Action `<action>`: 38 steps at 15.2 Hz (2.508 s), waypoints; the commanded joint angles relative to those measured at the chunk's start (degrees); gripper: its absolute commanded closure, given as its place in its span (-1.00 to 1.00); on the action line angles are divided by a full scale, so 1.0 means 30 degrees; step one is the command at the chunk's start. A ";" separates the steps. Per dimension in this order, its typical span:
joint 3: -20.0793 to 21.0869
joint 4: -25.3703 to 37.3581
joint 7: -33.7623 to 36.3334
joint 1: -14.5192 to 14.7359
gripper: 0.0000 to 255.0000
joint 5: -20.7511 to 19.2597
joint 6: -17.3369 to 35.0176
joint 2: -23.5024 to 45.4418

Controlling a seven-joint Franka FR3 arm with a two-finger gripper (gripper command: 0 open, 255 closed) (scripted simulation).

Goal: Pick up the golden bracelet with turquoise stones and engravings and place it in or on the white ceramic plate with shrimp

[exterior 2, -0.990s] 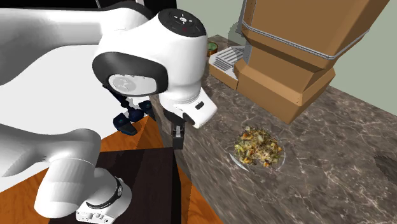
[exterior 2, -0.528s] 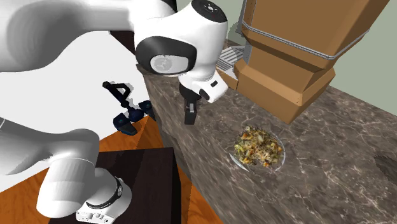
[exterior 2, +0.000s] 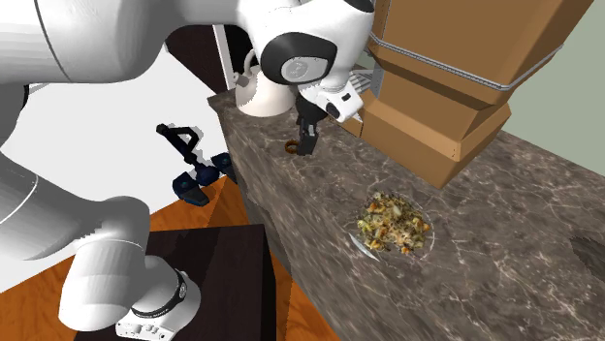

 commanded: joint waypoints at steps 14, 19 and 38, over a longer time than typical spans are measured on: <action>0.0642 -0.1471 0.0241 0.0400 -1.00 0.0485 0.2040 0.0466; 0.0642 -0.1467 0.0241 0.0399 1.00 0.0484 0.2036 0.0468; 0.0400 0.1400 0.1088 0.0306 1.00 0.0271 -0.0867 0.0319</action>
